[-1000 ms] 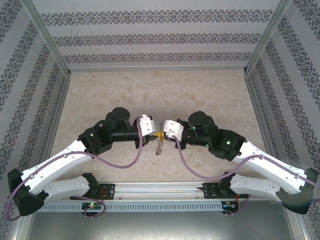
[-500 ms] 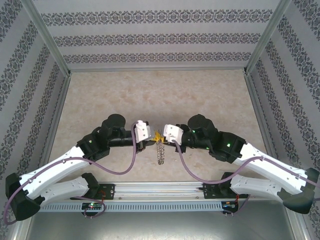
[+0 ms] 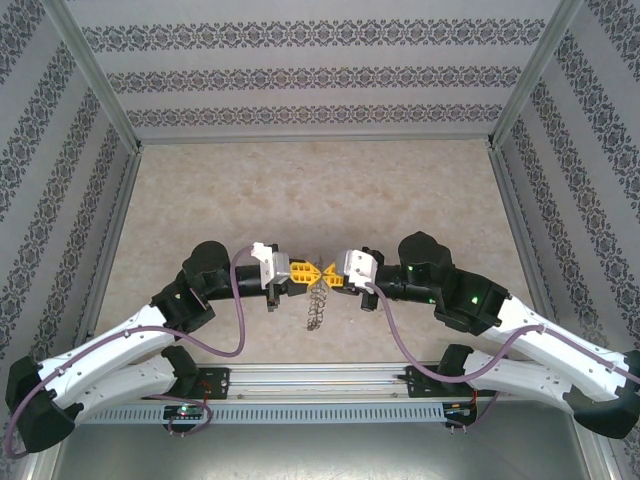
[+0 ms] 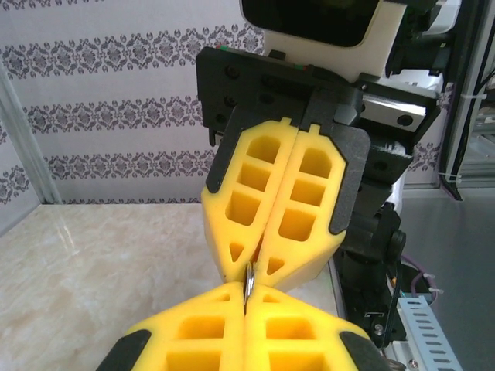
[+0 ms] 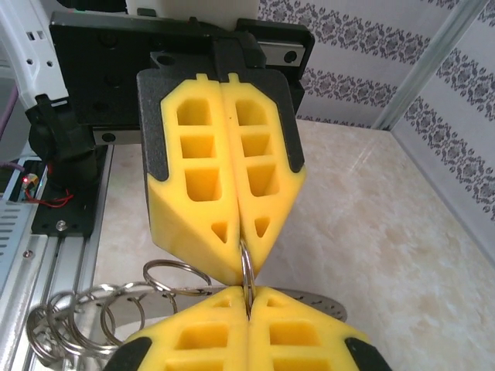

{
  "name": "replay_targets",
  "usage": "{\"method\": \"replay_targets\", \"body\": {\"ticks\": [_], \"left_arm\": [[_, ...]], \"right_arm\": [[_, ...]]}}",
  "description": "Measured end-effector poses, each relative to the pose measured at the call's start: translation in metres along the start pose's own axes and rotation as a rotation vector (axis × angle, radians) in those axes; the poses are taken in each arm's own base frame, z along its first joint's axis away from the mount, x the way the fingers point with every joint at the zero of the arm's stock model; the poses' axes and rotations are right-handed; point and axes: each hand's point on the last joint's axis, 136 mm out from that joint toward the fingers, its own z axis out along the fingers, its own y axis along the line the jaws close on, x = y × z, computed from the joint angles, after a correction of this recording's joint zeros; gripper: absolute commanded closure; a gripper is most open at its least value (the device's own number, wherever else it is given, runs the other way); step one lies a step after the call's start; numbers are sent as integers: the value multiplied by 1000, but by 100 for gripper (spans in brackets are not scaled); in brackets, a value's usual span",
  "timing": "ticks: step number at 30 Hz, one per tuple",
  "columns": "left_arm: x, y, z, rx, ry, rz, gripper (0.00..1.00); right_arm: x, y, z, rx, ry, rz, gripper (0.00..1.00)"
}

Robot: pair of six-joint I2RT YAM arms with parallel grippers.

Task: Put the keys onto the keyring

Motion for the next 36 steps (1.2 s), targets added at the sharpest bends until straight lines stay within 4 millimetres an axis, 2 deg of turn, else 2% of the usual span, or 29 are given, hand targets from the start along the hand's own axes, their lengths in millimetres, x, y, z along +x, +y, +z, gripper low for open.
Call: {"method": "replay_targets", "body": {"ticks": [2, 4, 7, 13, 15, 17, 19, 22, 25, 28, 36], "left_arm": [[0, 1, 0, -6, 17, 2, 98], [1, 6, 0, -25, 59, 9, 90], [5, 15, 2, -64, 142, 34, 89], [33, 34, 5, -119, 331, 59, 86], [43, 37, 6, -121, 377, 56, 88], [52, 37, 7, -117, 411, 54, 100], [56, 36, 6, -105, 427, 50, 100], [55, 31, 6, -90, 408, 52, 100], [49, 24, 2, -75, 349, 55, 100], [39, 17, 0, -62, 273, 47, 100], [19, 12, 2, -25, 82, -28, 100]], "right_arm": [[0, 0, -1, 0, 2, 0, 100], [1, -2, 0, 14, 8, -3, 100], [5, -7, 1, 37, 26, -10, 100], [28, -17, 16, 63, 161, 9, 100], [36, -18, 19, 63, 206, 7, 100], [44, -19, 21, 65, 252, 4, 100], [49, -20, 21, 72, 278, 1, 100], [47, -19, 20, 70, 274, -3, 100], [41, -15, 18, 60, 248, -7, 92], [30, -12, 15, 54, 198, -7, 88], [11, -9, 6, 51, 76, 8, 86]]}}
